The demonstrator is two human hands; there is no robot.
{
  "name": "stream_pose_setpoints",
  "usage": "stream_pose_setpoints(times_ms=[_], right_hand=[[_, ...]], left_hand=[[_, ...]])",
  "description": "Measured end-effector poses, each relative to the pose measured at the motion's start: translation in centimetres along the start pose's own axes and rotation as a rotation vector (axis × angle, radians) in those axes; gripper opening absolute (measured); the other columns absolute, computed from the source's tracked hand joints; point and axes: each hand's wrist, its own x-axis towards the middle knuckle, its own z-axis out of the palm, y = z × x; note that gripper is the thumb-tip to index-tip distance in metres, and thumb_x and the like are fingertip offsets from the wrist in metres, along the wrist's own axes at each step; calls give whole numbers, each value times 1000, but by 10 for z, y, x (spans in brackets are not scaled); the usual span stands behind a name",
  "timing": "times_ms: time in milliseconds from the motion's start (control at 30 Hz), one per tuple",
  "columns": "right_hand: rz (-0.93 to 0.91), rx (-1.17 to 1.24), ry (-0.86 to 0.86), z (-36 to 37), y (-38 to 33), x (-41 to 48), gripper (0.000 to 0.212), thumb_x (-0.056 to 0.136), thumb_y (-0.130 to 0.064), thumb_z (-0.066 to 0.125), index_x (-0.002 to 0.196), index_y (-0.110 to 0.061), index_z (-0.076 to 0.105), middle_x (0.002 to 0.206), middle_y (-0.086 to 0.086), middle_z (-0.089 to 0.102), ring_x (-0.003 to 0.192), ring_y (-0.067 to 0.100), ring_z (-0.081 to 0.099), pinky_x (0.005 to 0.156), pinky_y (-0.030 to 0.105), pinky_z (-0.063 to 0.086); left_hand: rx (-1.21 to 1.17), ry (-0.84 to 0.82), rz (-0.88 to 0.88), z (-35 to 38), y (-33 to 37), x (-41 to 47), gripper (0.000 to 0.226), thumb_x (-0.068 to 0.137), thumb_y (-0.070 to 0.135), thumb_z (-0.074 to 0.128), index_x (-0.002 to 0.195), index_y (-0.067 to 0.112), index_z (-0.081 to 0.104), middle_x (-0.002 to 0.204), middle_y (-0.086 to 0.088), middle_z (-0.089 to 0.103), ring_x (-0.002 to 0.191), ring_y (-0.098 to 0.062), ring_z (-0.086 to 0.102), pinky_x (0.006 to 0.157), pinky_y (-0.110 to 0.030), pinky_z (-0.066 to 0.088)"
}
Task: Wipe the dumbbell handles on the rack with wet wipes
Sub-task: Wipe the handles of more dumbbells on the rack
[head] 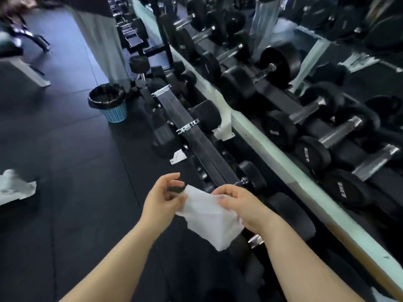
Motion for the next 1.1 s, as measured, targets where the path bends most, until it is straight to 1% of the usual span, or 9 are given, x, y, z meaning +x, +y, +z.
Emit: stream_pose_setpoints(times_ms=[300, 467, 567, 667, 733, 833, 900, 967, 1100], right_hand=[[-44, 285, 286, -80, -79, 141, 19, 90, -13, 51, 104, -14, 65, 97, 4, 72, 84, 14, 68, 71, 24, 54], [-153, 327, 470, -122, -144, 204, 25, 92, -14, 46, 93, -26, 68, 90, -4, 73, 86, 13, 67, 77, 31, 52], [-265, 345, 674, -151, -174, 217, 37, 93, -10, 43, 81, -30, 71, 85, -9, 73, 81, 7, 67, 66, 22, 53], [-363, 406, 882, -177, -195, 224, 35, 92, -6, 42, 84, -29, 67, 84, -12, 72, 80, 3, 67, 61, 15, 53], [-400, 428, 1017, -190, -205, 232, 35, 93, -5, 40, 86, -29, 65, 88, -10, 71, 84, 6, 66, 64, 15, 53], [-371, 297, 1268, -203, -214, 253, 38, 91, -5, 41, 86, -35, 65, 104, -9, 65, 100, 7, 59, 83, 20, 48], [-306, 104, 1374, -206, -223, 272, 38, 90, -4, 41, 91, -35, 62, 104, -15, 61, 94, -6, 55, 80, 3, 41], [-201, -110, 1359, -208, -225, 295, 32, 91, -2, 42, 105, -24, 61, 105, -15, 55, 94, -4, 51, 73, -8, 32], [35, -445, 1027, -212, -211, 329, 33, 92, -3, 43, 118, -17, 59, 121, -7, 48, 116, 7, 42, 83, 4, 26]], left_hand=[[107, -110, 19, 12, 31, 222, 28, 88, -5, 51, 91, 22, 60, 82, 3, 63, 66, -10, 57, 58, -8, 46], [221, -203, 97, 30, 71, 326, 31, 89, 2, 53, 82, 32, 56, 82, 11, 62, 76, -6, 57, 61, -3, 42], [263, -256, 188, 52, 95, 373, 31, 89, 8, 55, 83, 38, 54, 87, 18, 59, 80, 3, 55, 64, 1, 40], [322, -342, 340, 78, 111, 415, 29, 87, 13, 59, 87, 40, 49, 91, 25, 50, 82, 3, 51, 74, -9, 40], [379, -444, 460, 94, 118, 438, 27, 85, 16, 62, 98, 36, 49, 96, 32, 41, 90, 2, 46, 81, -9, 34], [434, -626, 614, 111, 121, 472, 30, 83, 21, 66, 112, 23, 59, 107, 35, 36, 109, 5, 38, 89, 2, 25], [463, -758, 675, 117, 121, 488, 29, 82, 24, 67, 111, 21, 63, 109, 34, 37, 111, 9, 35, 88, 8, 21], [449, -857, 700, 121, 120, 497, 28, 81, 29, 67, 106, 19, 66, 107, 34, 39, 109, 11, 39, 86, 8, 22], [402, -827, 860, 125, 111, 511, 39, 73, 47, 53, 92, 18, 69, 103, 14, 60, 108, -5, 45, 92, -5, 27]])
